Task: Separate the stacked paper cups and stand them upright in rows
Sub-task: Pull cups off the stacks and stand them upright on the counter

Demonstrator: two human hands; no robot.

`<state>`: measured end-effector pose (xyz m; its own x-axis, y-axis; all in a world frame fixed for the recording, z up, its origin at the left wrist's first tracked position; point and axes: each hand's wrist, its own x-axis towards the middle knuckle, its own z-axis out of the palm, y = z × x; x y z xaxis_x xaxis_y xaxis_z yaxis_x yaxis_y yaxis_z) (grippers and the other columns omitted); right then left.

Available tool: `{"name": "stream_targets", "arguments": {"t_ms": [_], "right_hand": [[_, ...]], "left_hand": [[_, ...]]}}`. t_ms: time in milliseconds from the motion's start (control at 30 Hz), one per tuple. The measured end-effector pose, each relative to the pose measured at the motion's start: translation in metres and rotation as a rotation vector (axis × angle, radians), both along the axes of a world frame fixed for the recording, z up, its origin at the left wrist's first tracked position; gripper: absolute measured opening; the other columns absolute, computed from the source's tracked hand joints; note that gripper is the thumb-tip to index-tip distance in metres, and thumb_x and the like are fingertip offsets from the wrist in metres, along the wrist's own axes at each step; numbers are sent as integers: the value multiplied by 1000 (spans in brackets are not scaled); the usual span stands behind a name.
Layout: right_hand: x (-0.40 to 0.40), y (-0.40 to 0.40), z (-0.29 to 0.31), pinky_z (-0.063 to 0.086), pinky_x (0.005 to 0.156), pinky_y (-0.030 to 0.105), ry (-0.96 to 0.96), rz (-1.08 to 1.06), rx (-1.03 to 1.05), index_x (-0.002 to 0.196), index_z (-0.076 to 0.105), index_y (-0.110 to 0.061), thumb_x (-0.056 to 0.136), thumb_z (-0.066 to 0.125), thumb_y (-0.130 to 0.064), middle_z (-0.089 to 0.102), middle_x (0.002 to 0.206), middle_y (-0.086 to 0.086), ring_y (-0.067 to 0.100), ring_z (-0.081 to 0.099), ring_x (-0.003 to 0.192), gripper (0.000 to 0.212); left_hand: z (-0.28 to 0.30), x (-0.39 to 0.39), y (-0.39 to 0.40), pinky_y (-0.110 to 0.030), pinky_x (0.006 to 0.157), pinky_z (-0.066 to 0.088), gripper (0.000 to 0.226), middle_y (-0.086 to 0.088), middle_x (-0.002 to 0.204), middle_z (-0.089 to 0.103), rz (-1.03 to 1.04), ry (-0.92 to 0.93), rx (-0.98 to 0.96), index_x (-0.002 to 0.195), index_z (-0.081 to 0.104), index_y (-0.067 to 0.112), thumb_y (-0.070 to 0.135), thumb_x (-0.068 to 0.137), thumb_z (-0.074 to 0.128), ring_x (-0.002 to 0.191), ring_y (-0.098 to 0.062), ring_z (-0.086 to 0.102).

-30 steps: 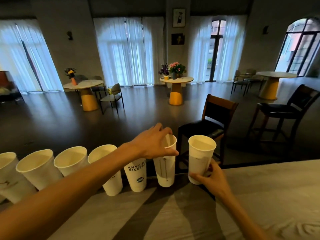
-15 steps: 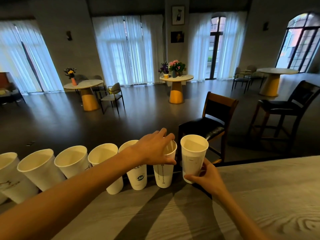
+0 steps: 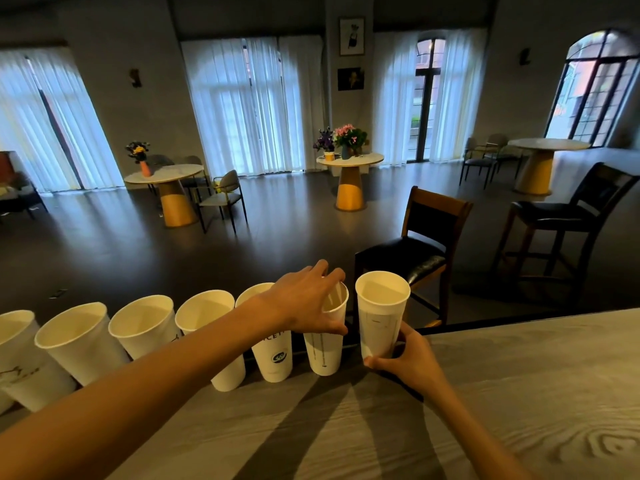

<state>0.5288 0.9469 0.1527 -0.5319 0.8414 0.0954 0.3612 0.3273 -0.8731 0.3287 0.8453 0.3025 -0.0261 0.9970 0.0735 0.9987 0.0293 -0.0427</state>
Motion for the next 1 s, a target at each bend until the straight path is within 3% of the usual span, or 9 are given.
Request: {"name": "stream_targets", "arguments": {"t_ms": [333, 500, 667, 733, 867, 1000], "right_hand": [[12, -10, 15, 47, 101, 38, -59, 12, -37, 145, 30, -29, 54, 94, -35, 49, 141, -4, 20, 49, 130, 112], [37, -24, 42, 42, 108, 49, 6, -55, 0, 152, 6, -39, 49, 96, -35, 34, 152, 1, 23, 38, 137, 136], [68, -46, 85, 42, 107, 45, 126, -125, 107, 153, 6, -36, 51, 96, -31, 31, 153, 6, 24, 38, 136, 136], [80, -64, 101, 45, 105, 42, 194, -162, 137, 153, 10, -34, 51, 96, -30, 35, 150, 5, 23, 42, 133, 133], [107, -117, 113, 44, 92, 17, 344, -202, 155, 148, 25, -29, 58, 93, -25, 48, 137, 0, 12, 51, 123, 112], [134, -182, 92, 49, 97, 23, 380, -201, 104, 140, 37, -30, 64, 90, -21, 58, 126, -3, 5, 57, 115, 93]], "left_hand": [[15, -1, -7, -43, 104, 47, 101, -2, 151, 39, 29, 5, -56, 155, 20, 34, 86, 74, 52, 132, -26, 46], [40, 5, -27, -48, 118, 25, 95, -3, 162, 26, -3, -10, 46, 156, 17, 36, 85, 79, 44, 146, -27, 30], [70, 36, -58, -55, 124, 5, 88, -3, 164, 21, -95, -66, 207, 157, 12, 39, 79, 85, 43, 151, -27, 21], [76, 59, -76, -51, 123, 12, 84, -2, 162, 26, -174, -115, 276, 156, 17, 36, 74, 88, 48, 149, -26, 25], [60, 114, -122, -32, 106, 38, 71, 6, 150, 41, -385, -316, 353, 148, 33, 32, 61, 90, 60, 132, -14, 43], [9, 151, -162, -29, 98, 48, 66, 12, 141, 44, -492, -343, 190, 143, 39, 31, 64, 89, 58, 122, -5, 49]]}}
